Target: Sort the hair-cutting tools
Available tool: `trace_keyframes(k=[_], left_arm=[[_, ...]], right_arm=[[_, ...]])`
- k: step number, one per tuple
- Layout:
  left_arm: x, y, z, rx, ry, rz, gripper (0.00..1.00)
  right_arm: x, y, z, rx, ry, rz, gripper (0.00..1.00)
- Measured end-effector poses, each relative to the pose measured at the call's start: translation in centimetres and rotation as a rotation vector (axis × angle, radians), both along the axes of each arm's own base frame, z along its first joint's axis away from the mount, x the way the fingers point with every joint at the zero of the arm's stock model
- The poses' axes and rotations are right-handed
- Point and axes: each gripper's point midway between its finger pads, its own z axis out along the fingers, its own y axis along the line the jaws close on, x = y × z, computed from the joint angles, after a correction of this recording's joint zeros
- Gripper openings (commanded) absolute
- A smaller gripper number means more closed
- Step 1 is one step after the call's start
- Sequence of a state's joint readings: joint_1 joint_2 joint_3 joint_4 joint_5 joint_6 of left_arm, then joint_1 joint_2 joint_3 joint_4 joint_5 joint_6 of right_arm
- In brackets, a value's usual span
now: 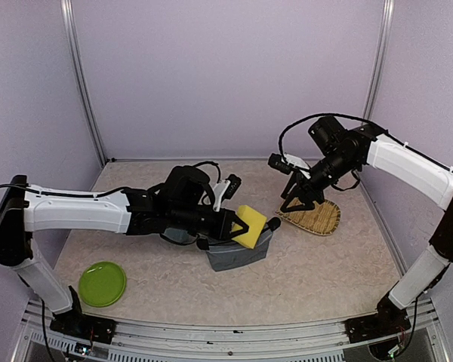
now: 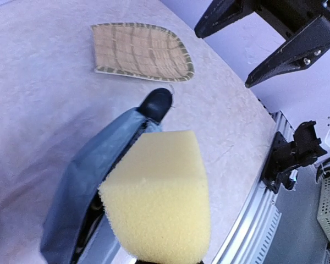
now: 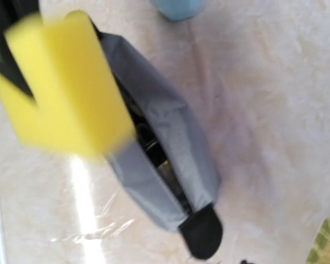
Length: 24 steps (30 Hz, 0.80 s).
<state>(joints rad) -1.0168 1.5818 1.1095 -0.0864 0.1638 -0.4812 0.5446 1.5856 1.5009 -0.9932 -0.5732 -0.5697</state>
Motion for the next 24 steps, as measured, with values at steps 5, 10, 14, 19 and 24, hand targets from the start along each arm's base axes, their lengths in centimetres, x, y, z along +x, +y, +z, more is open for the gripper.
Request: trace_keyframes(k=[5,10,14,19,24], left_arm=[[1.4,5.4,1.9,0.045,-0.098,0.138,0.00],[1.8,9.3,4.3,0.024,-0.171,0.254,0.00],[1.6,11.6,6.1,-0.014,-0.211,0.326,0.00],[1.4,13.2,7.1,-0.031,-0.234,0.371,0.00],[1.4,13.1,6.9,-0.020,-0.236,0.371,0.00]], right_arm=[[1.4,2.2,-2.5,-0.046,-0.036,0.055,0.67],[1.3,6.2,-7.5,-0.166,-0.089,0.182,0.67],[0.7,7.7,-10.2,-0.253,-0.143,0.250,0.64],[1.2,8.2,-11.6,-0.330,-0.224,0.272,0.59],[2.3,7.9,-12.1,-0.370,-0.272,0.263,0.51]])
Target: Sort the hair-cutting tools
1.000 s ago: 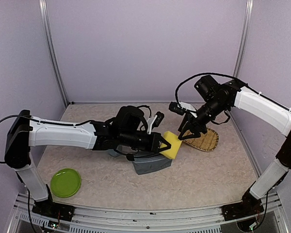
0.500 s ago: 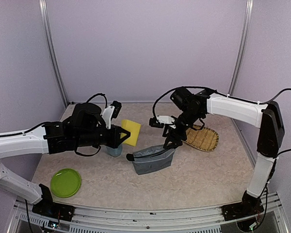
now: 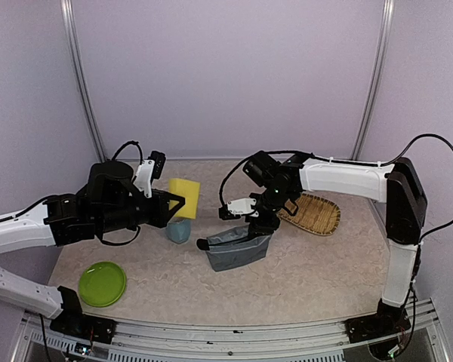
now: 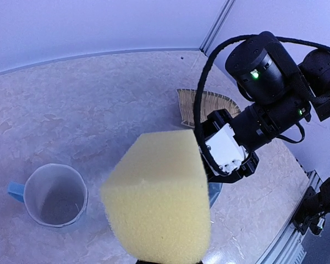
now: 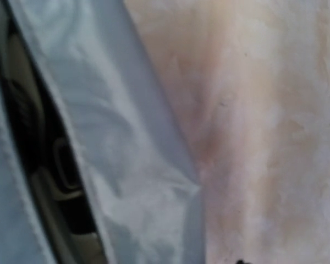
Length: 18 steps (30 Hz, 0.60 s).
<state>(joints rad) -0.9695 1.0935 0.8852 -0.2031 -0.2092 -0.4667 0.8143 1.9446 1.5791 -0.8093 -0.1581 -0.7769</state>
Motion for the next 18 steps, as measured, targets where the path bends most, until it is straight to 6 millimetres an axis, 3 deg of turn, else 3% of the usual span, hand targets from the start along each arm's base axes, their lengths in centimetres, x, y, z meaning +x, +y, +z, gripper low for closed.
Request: trace_keyframes(k=[2,6,8,14,18], left_arm=[[-0.1,-0.2,-0.3,0.010,0.001,-0.009,0.00],[-0.5,-1.3,-1.0,0.042,-0.010,-0.048,0.00],[-0.8,-1.9,-1.0,0.057,-0.032,-0.078,0.00],[-3.0,-4.7,0.0,0.089,-0.202,-0.252,0.00],[-5.3,-6.1,-0.9,0.144,-0.300,-0.388,0.00]], right_arm=[[0.2,-0.1,-0.5,-0.015,-0.006,0.001,0.46],[0.5,-0.4,-1.7,-0.050,-0.010,0.000,0.13],[0.5,-0.5,-2.1,-0.059,-0.008,0.005,0.02],[-0.7,-0.3,-1.2,-0.025,0.100,-0.009,0.00],[-2.8,-0.1,-0.4,0.022,0.237,0.005,0.00]])
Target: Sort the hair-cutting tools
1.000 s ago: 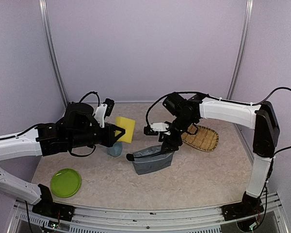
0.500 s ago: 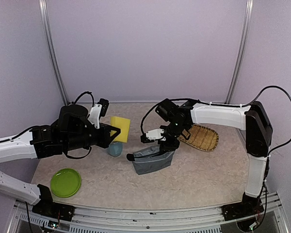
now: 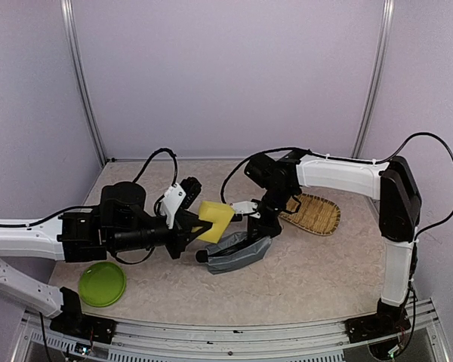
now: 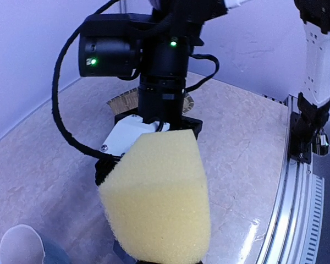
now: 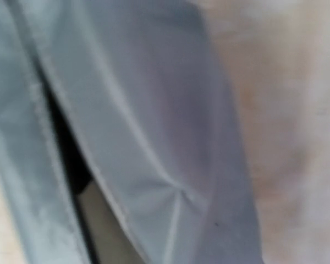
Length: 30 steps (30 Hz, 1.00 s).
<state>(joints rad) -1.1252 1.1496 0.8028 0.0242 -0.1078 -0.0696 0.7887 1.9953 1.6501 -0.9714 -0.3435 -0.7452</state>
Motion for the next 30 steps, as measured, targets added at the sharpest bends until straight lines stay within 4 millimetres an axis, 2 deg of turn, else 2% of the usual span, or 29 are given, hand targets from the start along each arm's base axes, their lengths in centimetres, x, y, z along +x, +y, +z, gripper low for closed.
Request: trace_keyframes(k=[6,10,14,17,22,26,30], left_arm=[[-1.6,-1.8,-0.8,0.070,-0.098,-0.129,0.00],[-2.8,-4.0,-3.3,0.149,-0.112,-0.217,0.00],[-3.3,-5.4,-6.1,0.219,-0.120,-0.273,0.00],[-3.1,-6.3,-8.4,0.264,-0.126,-0.295,0.00],[-2.3,-8.1,-10.8,0.296,-0.127,-0.299,0.00],[-1.1,-8.9,-11.6,0.311,-0.132,-0.253,0.00],[-0.1,-8.6,-11.5,0.320,-0.147,-0.186,0.00]], right_arm=[[-3.6,-0.6,0.4,0.018,0.212,0.001,0.00],[-5.0,-0.8,0.4,0.022,0.312,-0.009,0.00],[-5.7,-0.8,0.5,0.026,0.366,-0.021,0.00],[-5.8,-0.7,0.4,0.030,0.403,-0.038,0.00],[-5.7,-0.7,0.2,0.038,0.452,-0.066,0.00],[-5.8,-0.7,0.2,0.045,0.465,-0.070,0.00],[-5.8,-0.6,0.3,0.048,0.469,-0.069,0.00]])
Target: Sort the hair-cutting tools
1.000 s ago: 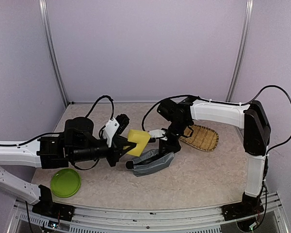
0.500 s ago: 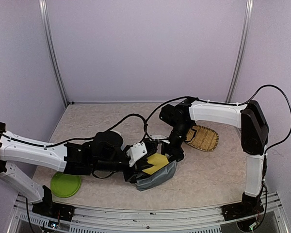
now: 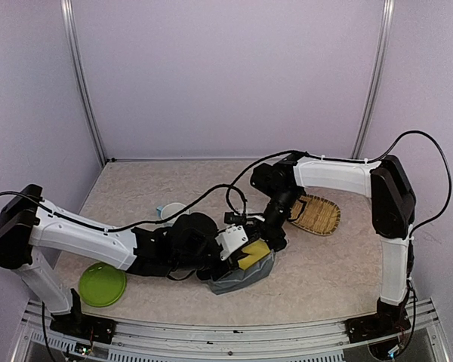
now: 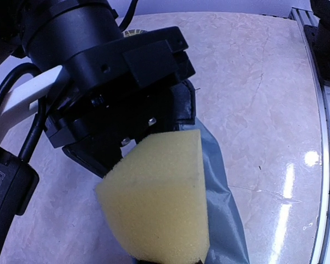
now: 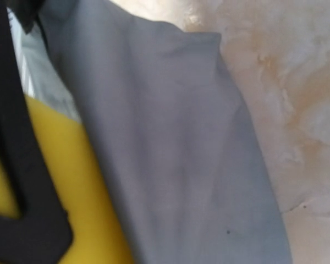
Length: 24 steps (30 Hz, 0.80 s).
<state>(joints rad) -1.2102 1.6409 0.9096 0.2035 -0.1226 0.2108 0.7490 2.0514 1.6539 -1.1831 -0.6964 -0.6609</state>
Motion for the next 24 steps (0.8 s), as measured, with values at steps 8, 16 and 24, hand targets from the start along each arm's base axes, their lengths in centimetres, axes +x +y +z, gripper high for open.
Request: trace_keyframes(k=[8,16,24], left_arm=[[0.3,1.0,-0.6,0.038,-0.034,0.063,0.00],[0.9,4.8,-2.1,0.095,-0.055,0.171,0.00],[0.6,3.7,-3.9,0.170,-0.017,0.134,0.00]], right_arm=[[0.3,-0.2,-0.2,0.009,0.029,-0.015,0.00],[0.9,-0.5,-0.3,0.015,0.046,-0.037,0.00],[1.4,0.0,0.4,0.030,0.050,-0.041,0.00]])
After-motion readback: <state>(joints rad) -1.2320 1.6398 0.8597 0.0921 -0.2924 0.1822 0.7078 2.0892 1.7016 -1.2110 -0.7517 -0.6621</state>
